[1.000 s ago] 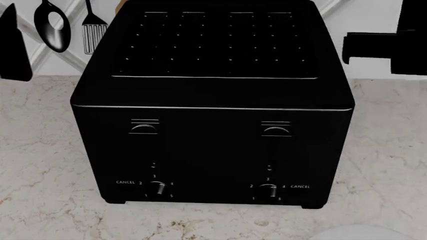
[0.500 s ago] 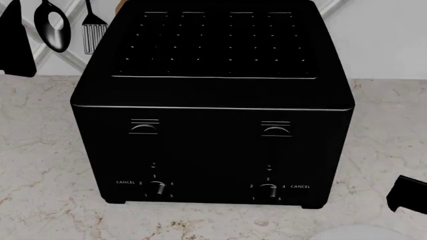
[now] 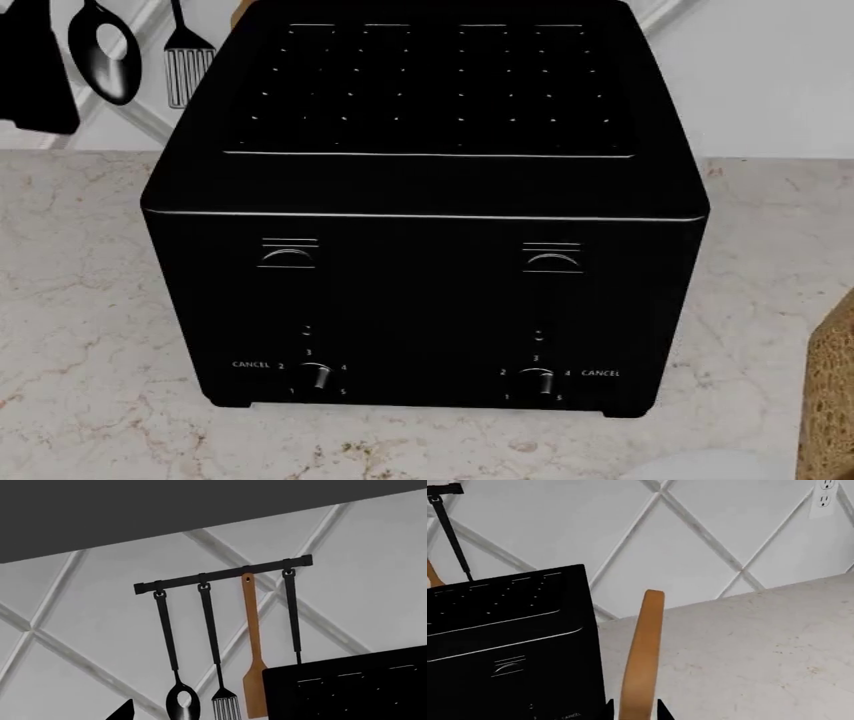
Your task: Place the toasted item on a plate.
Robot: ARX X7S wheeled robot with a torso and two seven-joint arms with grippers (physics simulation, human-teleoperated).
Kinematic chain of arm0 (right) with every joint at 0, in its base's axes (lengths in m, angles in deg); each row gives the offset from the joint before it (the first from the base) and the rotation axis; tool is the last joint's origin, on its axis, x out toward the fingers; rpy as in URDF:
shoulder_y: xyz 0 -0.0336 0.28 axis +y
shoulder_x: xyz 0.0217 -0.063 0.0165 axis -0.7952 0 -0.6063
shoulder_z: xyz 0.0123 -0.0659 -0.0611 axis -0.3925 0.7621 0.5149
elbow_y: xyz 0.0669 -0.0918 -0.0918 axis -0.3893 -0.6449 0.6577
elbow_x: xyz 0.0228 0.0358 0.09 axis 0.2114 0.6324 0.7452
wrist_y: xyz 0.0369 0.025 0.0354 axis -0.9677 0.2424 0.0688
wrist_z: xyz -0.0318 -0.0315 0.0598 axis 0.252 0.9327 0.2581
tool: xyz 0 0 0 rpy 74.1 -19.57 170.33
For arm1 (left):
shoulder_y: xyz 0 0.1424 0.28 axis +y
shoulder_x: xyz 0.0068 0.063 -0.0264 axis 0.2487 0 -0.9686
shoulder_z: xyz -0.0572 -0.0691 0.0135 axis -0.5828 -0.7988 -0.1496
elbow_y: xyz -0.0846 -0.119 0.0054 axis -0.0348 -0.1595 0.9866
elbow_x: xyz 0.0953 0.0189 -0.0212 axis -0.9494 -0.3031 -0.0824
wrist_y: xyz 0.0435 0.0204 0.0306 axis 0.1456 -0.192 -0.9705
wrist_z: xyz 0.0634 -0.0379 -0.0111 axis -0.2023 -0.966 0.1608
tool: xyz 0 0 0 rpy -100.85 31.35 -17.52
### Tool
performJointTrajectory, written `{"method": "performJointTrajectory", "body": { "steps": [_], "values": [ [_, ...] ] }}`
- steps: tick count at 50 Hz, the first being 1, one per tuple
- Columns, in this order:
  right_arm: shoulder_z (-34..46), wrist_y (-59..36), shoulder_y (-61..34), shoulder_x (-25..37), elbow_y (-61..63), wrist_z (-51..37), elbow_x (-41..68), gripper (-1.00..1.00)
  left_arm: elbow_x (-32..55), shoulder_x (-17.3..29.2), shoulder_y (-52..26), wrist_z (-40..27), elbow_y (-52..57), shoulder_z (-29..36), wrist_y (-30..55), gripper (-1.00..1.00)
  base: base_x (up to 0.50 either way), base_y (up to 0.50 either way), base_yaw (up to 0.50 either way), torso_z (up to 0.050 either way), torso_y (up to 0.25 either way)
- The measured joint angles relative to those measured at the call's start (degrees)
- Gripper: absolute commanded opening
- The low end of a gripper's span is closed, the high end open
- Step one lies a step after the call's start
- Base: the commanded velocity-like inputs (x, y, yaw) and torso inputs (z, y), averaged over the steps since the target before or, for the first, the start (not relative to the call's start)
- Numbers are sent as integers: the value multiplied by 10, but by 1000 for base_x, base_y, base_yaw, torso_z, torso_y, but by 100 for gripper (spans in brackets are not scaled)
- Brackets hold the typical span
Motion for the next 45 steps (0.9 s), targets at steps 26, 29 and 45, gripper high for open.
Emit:
{"method": "performJointTrajectory", "body": {
  "steps": [26, 29, 45],
  "values": [
    [-56, -135, 85, -164, 11, 0, 24, -100, 6, 3, -10, -3, -5, 4, -12, 100, 0, 0, 0, 0, 0],
    [-60, -158, 94, -188, 11, 0, 25, -100, 7, 3, -11, -3, -5, 5, -12, 100, 0, 0, 0, 0, 0],
    [-64, -239, 120, -279, 12, 0, 22, -100, 11, 5, -12, -6, -2, 4, -11, 100, 0, 0, 0, 0, 0]
  ]
}}
